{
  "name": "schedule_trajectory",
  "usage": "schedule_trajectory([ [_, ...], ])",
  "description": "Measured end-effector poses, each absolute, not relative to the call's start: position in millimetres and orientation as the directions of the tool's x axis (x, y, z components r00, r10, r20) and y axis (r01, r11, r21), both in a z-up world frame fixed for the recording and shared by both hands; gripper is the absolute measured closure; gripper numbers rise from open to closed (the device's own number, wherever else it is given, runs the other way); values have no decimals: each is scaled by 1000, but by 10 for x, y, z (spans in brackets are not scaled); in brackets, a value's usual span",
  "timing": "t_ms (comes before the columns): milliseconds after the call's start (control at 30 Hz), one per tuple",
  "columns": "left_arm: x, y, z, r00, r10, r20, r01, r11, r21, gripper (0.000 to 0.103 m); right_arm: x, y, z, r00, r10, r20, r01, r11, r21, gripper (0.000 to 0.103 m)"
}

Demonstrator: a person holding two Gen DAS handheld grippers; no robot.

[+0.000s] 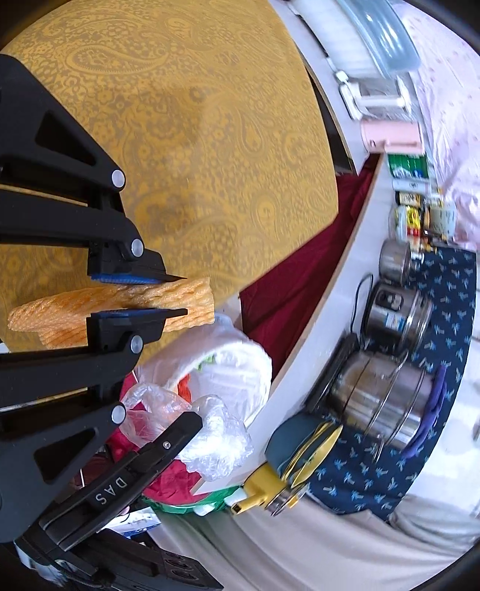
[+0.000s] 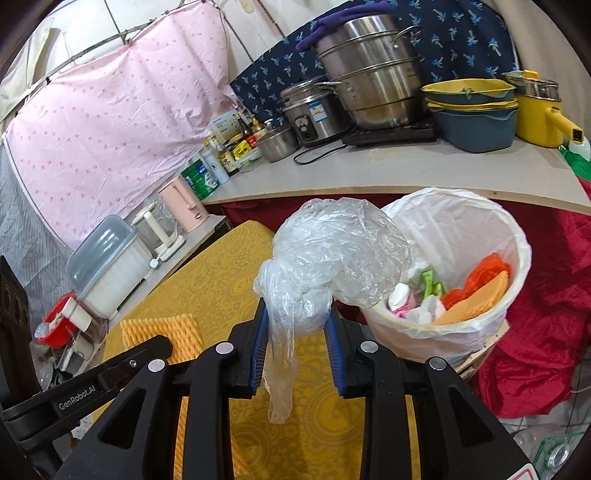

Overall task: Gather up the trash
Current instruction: 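Carry the foam sleeve and plastic bag over the bin with both tools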

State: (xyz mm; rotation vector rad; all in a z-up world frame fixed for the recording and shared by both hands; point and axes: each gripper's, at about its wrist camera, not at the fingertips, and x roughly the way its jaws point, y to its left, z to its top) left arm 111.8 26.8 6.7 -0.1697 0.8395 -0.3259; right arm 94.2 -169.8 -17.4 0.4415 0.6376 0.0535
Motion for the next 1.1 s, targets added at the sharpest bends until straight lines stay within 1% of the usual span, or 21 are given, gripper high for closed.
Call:
schedule_trajectory([
  [433, 1269, -474, 163, 594, -401, -698, 340, 911, -234, 93, 786, -2366, -257, 825, 93, -557, 198, 876, 439, 76],
  [600, 1427, -797, 155, 575, -430, -696, 380, 894, -238, 93, 788, -2643, -298, 829, 62, -556, 239, 859, 453, 75],
  [867, 1759, -1221, 105, 540, -456, -708, 410, 877, -251, 93, 839, -3025, -392, 827, 18, -562, 301, 830, 469, 75],
  [1100, 2084, -1477, 64, 527, -469, -708, 424, 868, -259, 92, 1063, -3128, -465, 820, 16, -573, 305, 834, 460, 74],
])
